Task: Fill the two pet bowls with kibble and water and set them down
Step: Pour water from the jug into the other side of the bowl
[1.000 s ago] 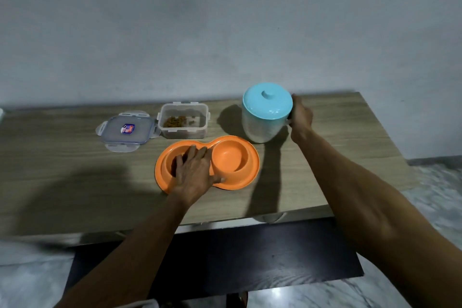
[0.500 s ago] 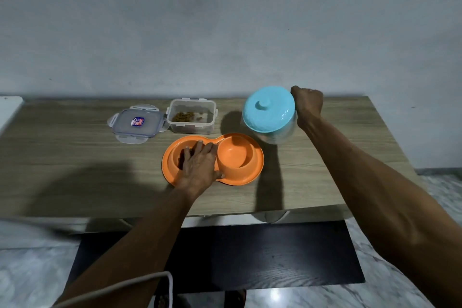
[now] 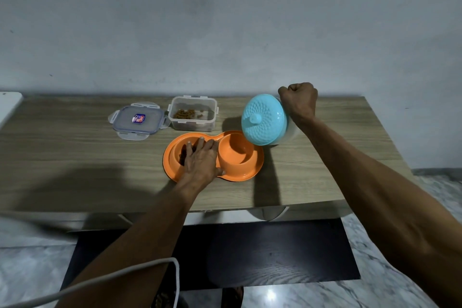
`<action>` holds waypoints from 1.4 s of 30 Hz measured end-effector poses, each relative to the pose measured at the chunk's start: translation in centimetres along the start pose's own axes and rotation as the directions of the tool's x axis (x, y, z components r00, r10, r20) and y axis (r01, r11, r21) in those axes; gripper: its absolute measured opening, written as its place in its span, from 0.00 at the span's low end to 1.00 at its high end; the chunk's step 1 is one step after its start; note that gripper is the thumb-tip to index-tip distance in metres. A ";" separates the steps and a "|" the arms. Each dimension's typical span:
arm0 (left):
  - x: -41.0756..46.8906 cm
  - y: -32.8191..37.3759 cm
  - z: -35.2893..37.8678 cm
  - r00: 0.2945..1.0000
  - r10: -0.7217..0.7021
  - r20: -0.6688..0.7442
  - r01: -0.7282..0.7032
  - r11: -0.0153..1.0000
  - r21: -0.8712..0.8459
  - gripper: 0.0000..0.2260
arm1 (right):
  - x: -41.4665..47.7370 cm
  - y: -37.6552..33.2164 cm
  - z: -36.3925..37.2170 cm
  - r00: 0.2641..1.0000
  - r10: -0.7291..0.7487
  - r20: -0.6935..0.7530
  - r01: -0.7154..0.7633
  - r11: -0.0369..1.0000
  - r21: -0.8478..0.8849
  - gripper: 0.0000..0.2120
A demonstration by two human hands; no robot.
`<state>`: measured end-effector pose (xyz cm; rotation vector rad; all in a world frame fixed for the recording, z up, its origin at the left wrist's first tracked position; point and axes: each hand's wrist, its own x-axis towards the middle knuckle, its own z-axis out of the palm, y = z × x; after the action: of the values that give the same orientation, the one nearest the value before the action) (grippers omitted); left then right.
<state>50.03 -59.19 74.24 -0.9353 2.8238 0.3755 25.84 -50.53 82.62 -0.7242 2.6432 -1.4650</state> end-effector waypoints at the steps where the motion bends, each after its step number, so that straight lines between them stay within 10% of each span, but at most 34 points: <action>1: 0.0 0.0 0.0 1.000 0.000 -0.001 0.000 1.000 0.003 0.42 | -0.1 0.0 0.0 1.000 -0.018 0.002 0.018 1.000 -0.014 0.17; 42: 0.0 0.1 0.1 1.000 -0.001 -0.007 0.001 1.000 0.013 0.42 | -0.3 -1.2 0.5 0.990 -0.143 0.003 0.142 0.988 -0.064 0.15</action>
<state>50.01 -59.10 74.11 -0.9374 2.8279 0.3535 26.67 -51.30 83.28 -0.9364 2.7018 -1.4167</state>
